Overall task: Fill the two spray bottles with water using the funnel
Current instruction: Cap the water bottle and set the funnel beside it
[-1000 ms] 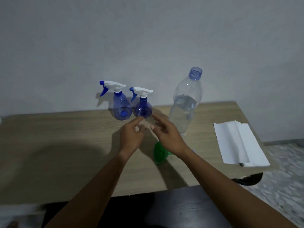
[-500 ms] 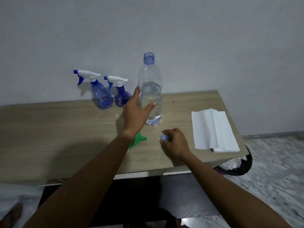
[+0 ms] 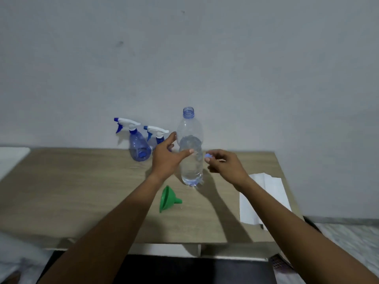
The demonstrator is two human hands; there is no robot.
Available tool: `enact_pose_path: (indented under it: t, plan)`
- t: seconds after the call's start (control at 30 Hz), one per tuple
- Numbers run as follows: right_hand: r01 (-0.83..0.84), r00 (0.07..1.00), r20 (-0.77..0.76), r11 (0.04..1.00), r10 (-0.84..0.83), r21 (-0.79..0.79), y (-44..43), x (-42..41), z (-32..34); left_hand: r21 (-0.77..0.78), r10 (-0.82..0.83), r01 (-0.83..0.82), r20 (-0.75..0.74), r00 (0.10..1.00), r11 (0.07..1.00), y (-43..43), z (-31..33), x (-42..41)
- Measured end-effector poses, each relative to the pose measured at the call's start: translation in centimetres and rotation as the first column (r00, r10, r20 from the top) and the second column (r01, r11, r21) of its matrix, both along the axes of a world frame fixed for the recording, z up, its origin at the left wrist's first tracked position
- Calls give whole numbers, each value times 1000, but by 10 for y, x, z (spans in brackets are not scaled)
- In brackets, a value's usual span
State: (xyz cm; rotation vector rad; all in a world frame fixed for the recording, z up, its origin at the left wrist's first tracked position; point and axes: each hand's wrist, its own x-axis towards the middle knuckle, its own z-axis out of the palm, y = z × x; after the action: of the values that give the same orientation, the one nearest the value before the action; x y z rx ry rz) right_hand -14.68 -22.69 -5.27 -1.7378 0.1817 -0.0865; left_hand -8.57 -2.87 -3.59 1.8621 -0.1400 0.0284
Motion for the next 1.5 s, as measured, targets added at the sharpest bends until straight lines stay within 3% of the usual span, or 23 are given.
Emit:
enact_pose_path:
  t: [0.1,0.3,0.47,0.9,1.03,1.3,1.37,1.43,1.5]
  plan:
    - [-40,992,115,999,43,-31,-7,26,61,19,-24,23,54,998,1000,3,22,8]
    - [-94,968,199,960,149,-262,2,69,136,25,-143,142,81,986,990,6,62,26]
    - [-192,952,128,867,279,-459,10,86,149,87,-257,252,44,965,964,8,66,37]
    - [-316,895,-61,534,441,-784,18,88,181,42,-276,274,50,960,961,9,51,35]
    - [-295,896,-71,468,439,-833,23,87,186,35,-291,290,62,955,956,9,49,36]
    - [-87,948,17,312,316,-946,30,85,166,25,-301,300,52,952,954,10,49,35]
    - [-119,945,-2,339,326,-933,24,85,165,20,-299,299,51,953,954,8,51,35]
    - [-242,928,-65,459,368,-855,18,83,172,10,-302,302,47,952,953,7,53,33]
    - [-375,882,-138,493,451,-785,13,82,182,0,-307,307,37,951,952,7,52,34]
